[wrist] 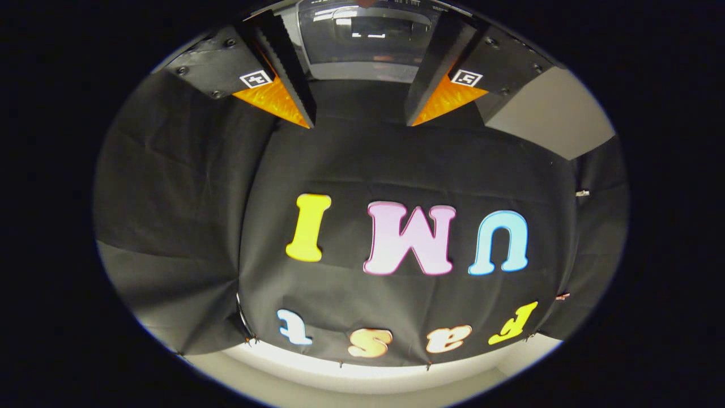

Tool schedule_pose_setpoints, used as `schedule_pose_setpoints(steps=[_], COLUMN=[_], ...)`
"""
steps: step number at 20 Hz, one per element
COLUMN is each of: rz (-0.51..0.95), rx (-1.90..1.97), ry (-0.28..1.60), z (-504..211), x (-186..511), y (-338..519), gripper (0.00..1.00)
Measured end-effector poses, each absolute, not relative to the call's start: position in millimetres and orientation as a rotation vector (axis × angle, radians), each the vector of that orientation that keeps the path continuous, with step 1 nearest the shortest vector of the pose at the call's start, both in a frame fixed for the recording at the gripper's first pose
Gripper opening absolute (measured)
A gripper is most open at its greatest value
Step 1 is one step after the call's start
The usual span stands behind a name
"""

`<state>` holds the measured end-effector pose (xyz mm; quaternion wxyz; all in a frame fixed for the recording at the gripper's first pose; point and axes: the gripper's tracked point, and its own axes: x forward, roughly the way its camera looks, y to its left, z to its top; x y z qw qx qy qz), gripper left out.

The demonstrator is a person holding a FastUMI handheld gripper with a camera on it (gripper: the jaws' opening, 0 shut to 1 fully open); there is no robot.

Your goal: Put the clothes into the washing machine and then close the washing machine lid.

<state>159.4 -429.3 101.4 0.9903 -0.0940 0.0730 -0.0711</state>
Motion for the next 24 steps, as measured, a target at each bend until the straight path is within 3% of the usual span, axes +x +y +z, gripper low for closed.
schedule_pose_setpoints(steps=[10,24], rz=[-0.117,-0.133], rx=[-0.137,-0.098], ry=[-0.016,-0.009], z=[173,164], x=[139,142], y=[-407,-416], gripper=[0.98,0.98])
